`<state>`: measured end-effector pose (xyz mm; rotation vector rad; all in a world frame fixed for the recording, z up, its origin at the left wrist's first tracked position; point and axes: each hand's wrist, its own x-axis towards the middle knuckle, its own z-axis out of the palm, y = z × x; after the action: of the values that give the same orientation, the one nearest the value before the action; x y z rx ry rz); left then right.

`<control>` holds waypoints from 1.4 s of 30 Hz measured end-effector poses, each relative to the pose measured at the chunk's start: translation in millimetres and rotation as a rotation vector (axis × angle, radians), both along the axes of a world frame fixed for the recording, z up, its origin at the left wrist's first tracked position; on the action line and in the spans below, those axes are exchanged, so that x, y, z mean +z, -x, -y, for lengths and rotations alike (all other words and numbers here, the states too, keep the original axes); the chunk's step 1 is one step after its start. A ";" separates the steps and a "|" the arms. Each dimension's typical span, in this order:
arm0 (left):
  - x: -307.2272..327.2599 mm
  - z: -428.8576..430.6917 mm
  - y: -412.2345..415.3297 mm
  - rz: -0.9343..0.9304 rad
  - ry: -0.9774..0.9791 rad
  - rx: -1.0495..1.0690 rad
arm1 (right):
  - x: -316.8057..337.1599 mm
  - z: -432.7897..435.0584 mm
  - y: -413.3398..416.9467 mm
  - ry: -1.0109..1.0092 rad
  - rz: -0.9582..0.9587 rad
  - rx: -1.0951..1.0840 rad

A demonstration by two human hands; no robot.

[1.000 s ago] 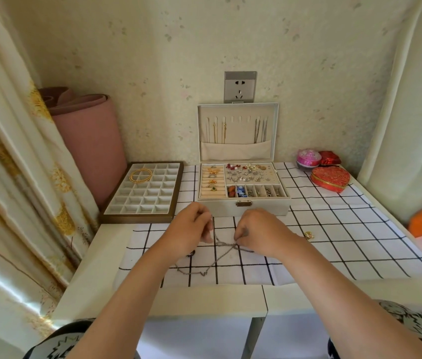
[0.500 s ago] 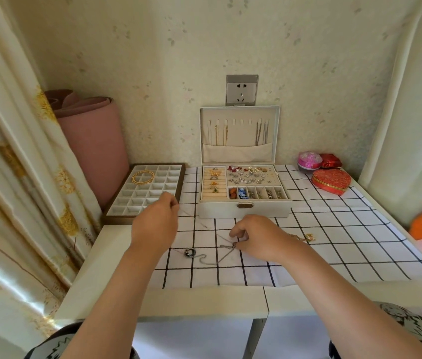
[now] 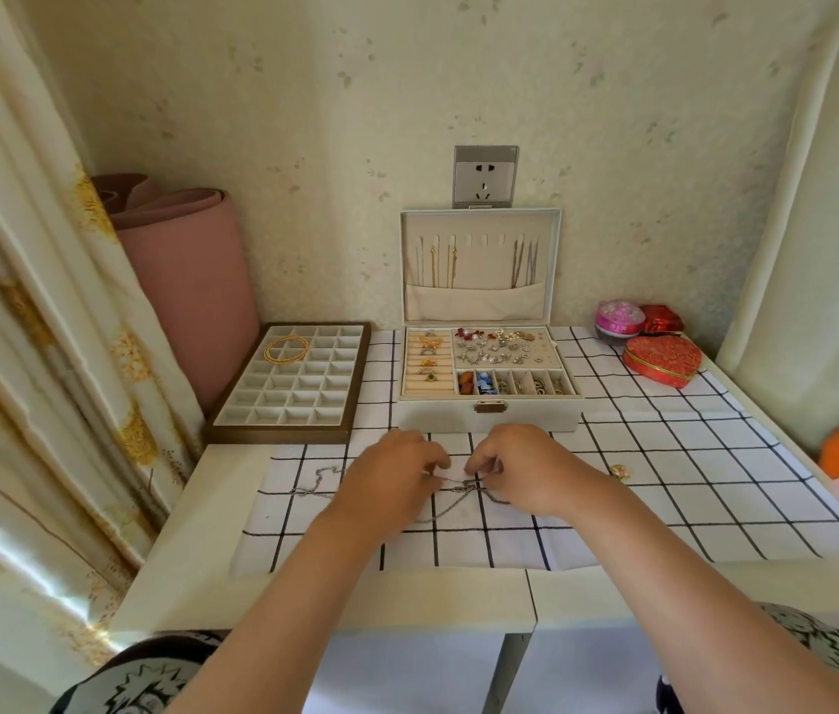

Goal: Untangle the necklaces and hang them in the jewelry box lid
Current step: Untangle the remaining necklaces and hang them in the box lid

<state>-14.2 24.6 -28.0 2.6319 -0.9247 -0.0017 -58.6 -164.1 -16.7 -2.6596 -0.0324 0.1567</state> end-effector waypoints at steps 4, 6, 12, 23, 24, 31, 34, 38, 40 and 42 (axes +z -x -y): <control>-10.1 9.0 0.0 0.060 -0.013 0.005 | -0.5 1.8 0.0 -0.007 0.029 -0.016; -13.1 10.2 -3.1 0.082 -0.066 0.008 | -0.8 2.4 -0.3 -0.016 0.029 -0.026; -8.9 6.0 -4.8 -0.103 0.101 0.177 | -2.6 2.2 -0.2 0.059 0.036 -0.019; 7.5 -29.9 -11.6 0.086 -0.097 0.403 | -4.9 5.4 -1.9 0.183 0.009 -0.090; 7.5 -29.9 -10.6 0.077 -0.094 0.384 | -4.7 5.3 -1.5 0.178 0.010 -0.093; 20.5 -11.6 1.3 -0.382 0.497 0.113 | 4.5 -15.1 4.0 -0.242 0.116 -0.066; 28.8 -8.9 2.0 -0.453 0.667 0.059 | 12.8 -29.1 4.8 -0.546 0.030 0.012; 35.8 -8.5 0.8 -0.548 0.820 0.109 | 18.4 -28.9 5.8 -0.780 -0.007 -0.050; 40.7 -11.1 0.0 -0.579 0.826 0.132 | 19.8 -25.2 6.8 -0.880 -0.052 -0.064; 43.7 -16.3 -2.6 -0.547 0.716 0.144 | 22.8 -21.4 7.0 -0.986 -0.094 -0.063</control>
<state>-11.6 40.9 15.6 1.8721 -0.4288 -0.2846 -65.6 -142.7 6.0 -1.6664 0.0052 0.1829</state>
